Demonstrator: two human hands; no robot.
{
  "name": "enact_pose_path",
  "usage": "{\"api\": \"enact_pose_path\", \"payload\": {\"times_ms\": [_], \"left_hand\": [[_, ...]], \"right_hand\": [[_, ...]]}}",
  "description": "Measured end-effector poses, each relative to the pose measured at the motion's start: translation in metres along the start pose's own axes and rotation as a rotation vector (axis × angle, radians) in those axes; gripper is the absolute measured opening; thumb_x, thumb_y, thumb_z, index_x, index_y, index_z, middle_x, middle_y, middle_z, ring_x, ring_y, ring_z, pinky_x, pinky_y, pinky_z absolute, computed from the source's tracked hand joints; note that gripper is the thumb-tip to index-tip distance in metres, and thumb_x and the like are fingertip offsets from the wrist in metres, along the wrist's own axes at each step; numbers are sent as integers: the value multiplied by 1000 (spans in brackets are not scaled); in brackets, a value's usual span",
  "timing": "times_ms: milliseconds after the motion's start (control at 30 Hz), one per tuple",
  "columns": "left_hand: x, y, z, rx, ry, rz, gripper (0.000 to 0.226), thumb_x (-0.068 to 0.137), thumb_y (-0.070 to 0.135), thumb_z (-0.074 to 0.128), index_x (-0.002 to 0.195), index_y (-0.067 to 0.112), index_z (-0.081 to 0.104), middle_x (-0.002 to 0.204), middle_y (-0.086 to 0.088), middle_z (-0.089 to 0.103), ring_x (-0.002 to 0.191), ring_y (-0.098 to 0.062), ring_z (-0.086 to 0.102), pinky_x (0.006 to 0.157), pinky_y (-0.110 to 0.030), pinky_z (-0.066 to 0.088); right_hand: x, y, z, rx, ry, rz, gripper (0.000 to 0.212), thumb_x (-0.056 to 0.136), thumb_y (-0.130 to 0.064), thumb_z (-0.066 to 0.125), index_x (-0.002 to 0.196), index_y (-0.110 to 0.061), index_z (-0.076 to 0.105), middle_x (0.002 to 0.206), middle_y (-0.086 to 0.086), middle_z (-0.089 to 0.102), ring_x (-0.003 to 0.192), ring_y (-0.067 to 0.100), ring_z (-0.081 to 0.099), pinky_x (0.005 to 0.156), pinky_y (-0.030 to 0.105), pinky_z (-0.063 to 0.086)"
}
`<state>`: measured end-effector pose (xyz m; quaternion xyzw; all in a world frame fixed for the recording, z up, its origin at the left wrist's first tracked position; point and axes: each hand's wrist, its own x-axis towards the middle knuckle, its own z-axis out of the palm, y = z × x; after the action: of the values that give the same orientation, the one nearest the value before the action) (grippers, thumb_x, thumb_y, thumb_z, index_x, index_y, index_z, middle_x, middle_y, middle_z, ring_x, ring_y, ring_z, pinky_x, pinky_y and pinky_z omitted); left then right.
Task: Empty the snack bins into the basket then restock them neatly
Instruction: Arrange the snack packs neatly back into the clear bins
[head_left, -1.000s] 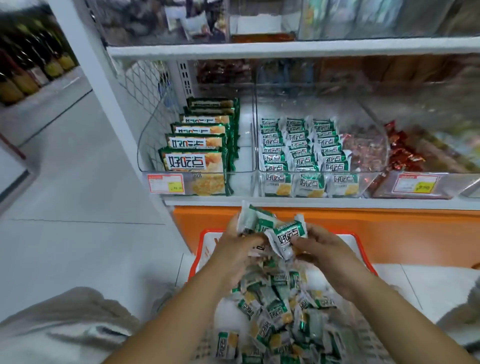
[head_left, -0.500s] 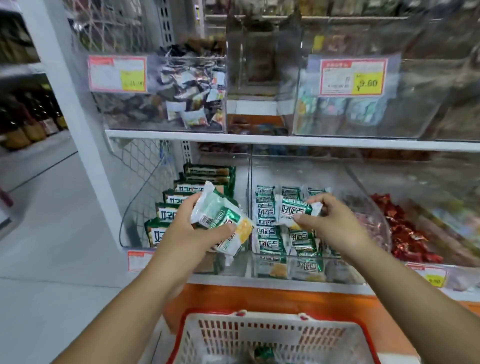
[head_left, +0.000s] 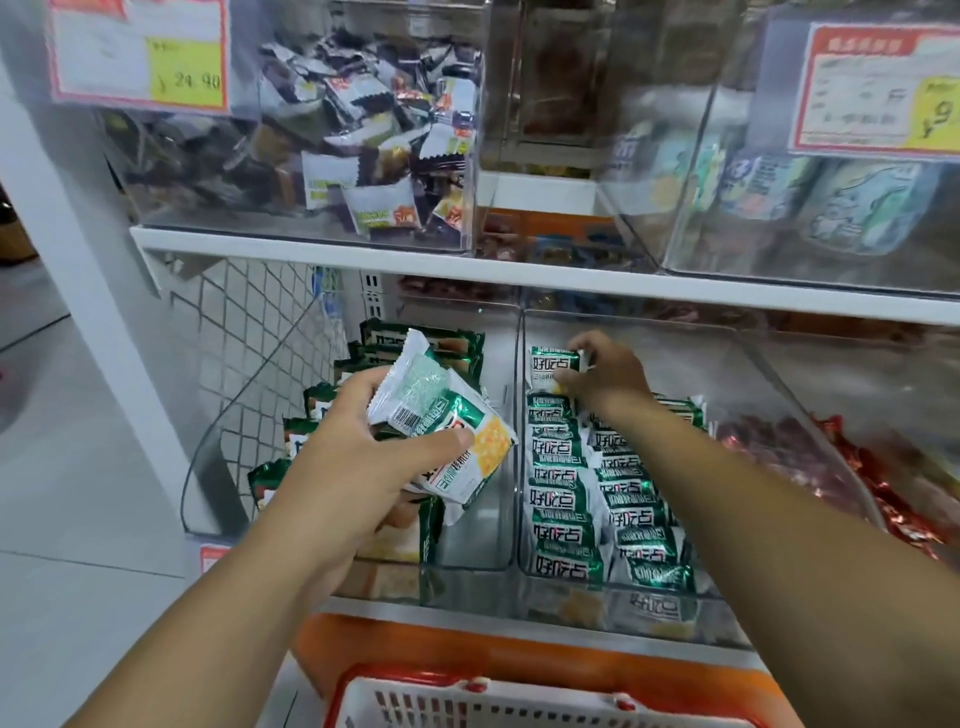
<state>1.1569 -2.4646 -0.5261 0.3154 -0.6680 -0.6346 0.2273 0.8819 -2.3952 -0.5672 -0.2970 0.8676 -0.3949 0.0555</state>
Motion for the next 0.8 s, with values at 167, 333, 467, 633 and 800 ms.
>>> {"api": "enact_pose_path", "payload": {"times_ms": [167,333,467,633,800], "left_hand": [[0,0,2,-28,-2,-2,52,70,30,85,109,48,56,98,12,75,88,-26,74,84,-60,55],[-6,6,12,-113,-31,15,59,73,19,84,120,38,55,96,12,76,86,-18,75,89,-48,55],[-19,13,25,-133,-100,31,65,66,24,87,120,38,55,100,9,75,92,-19,74,94,-50,53],[-42,11,29,-123,-105,48,68,60,34,87,120,40,55,103,6,75,91,-17,73,90,-45,55],[-54,7,25,-250,-132,9,81,58,36,81,132,32,50,107,0,75,94,-22,74,88,-44,57]], "right_hand": [[-3,-7,2,-107,-26,18,51,87,-27,70,133,-20,50,133,11,49,86,20,59,60,16,50],[-73,-28,-33,84,61,-139,33,92,-34,61,122,-22,55,101,3,63,87,17,61,68,22,47],[-145,-55,-58,333,-155,-192,25,90,-43,55,109,-29,63,96,-3,68,83,10,65,73,25,54],[-186,-67,-62,560,-364,-95,32,86,-19,68,117,-21,61,104,8,68,77,7,68,72,23,57],[-192,-62,-63,657,-324,-2,24,87,-11,67,110,-17,66,95,1,74,78,9,69,66,19,53]]}}
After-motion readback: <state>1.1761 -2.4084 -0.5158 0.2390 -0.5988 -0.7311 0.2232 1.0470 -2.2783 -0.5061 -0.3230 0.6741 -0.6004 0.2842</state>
